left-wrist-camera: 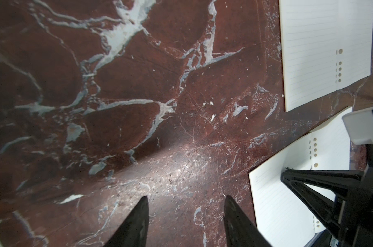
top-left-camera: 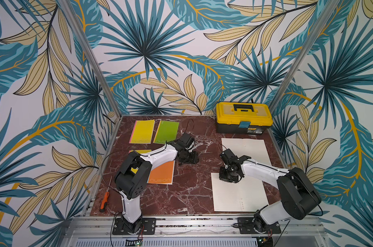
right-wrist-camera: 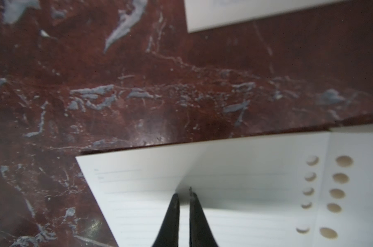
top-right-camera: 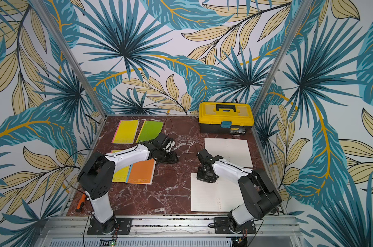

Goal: Close the notebook
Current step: Move the notebook to the center of the board.

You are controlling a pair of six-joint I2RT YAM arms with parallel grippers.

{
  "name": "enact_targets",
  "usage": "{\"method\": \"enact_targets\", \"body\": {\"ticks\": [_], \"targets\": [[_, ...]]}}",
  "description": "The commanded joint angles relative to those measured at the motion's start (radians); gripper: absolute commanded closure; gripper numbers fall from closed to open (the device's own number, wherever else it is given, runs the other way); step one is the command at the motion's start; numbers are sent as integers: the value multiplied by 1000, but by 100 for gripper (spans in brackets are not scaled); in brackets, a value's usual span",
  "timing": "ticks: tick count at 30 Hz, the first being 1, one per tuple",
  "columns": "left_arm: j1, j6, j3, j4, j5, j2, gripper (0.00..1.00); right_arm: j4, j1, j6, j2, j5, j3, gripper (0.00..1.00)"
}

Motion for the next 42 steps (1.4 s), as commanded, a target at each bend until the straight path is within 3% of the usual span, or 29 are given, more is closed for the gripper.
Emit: {"method": "enact_targets", "body": {"ticks": [1,10,26,33,42], "targets": [[7,4,-21,-7,-6,-49,43,53,39,20,88,-25,-2,87],[23,3,-68,1,-8,-78,43,82,88,32,213,-45,97,88],[66,9,-143,-7,-27,-141,43,91,217,57,491,-142,475,88],[76,8,-175,-19,-39,-171,43,68,216,34,361,-96,457,87],[77,7,-252,15,-45,-218,43,166,216,56,171,-73,221,87]]}}
